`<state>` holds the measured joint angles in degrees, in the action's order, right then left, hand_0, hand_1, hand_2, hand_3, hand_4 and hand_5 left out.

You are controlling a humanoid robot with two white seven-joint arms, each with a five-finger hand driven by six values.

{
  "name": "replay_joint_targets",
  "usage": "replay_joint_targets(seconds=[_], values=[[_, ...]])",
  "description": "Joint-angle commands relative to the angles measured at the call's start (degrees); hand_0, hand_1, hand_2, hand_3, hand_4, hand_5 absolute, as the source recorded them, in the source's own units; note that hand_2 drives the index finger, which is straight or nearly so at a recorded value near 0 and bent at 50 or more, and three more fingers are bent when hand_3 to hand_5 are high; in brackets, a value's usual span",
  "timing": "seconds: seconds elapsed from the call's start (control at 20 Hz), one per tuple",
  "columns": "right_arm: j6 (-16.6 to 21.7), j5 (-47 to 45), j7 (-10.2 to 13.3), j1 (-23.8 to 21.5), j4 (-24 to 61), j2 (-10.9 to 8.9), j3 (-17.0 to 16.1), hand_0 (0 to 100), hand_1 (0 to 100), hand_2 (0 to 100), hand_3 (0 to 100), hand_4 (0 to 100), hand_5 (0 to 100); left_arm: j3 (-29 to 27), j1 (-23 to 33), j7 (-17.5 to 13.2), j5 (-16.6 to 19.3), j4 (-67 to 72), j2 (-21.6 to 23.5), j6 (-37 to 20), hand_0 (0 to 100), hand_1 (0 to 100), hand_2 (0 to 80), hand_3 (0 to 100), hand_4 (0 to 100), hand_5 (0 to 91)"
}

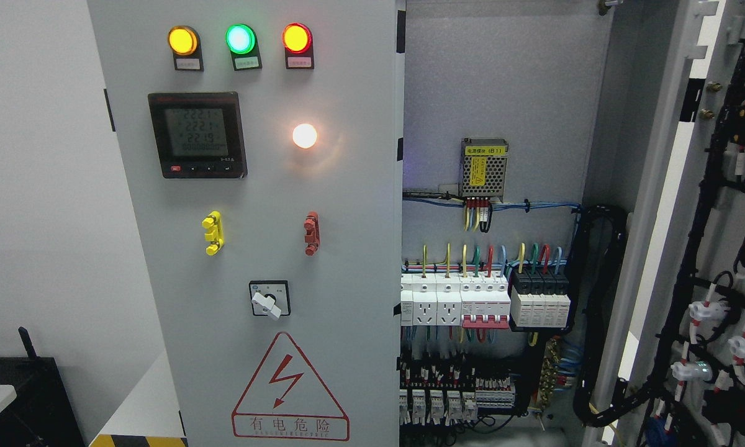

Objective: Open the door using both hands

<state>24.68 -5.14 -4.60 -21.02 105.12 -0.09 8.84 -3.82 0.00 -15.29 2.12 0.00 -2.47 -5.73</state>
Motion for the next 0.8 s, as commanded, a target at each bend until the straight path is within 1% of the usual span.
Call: replay_joint_targets(seconds=[0.0,0.15,0.3,0.55,0.75], values=[[-3.0,0.0,0.0,5.4,-0.5,1.93,1.0,38,0,0,0,0,0,0.0,0.1,0.0,0.0,-0.5,0.0,0.0,0,0,0.0,0,0,0.0],[-6.7,0.0,-0.1,8.0,-0.6,1.93,1.1,38,0,0,0,0,0,0.0,0.2,0.0,0.0,-0.5,0.0,0.0,0,0,0.0,0,0,0.0],[-9.5,0.0,-0.1,11.5,-1.3,2.02,1.1,38,0,0,0,0,0,0.0,0.1,0.0,0.0,-0.5,0.0,0.0,0,0,0.0,0,0,0.0],[-13.3,-0.3,-0.1,15.3,-1.7,2.02,1.2,38,0,0,0,0,0,0.0,0.1,0.0,0.0,-0.5,0.0,0.0,0,0,0.0,0,0,0.0],[-17.7,-0.4,-0.1,19.2,-2.5,2.28,1.6,38,0,0,0,0,0,0.0,0.1,0.0,0.0,-0.5,0.0,0.0,0,0,0.0,0,0,0.0]])
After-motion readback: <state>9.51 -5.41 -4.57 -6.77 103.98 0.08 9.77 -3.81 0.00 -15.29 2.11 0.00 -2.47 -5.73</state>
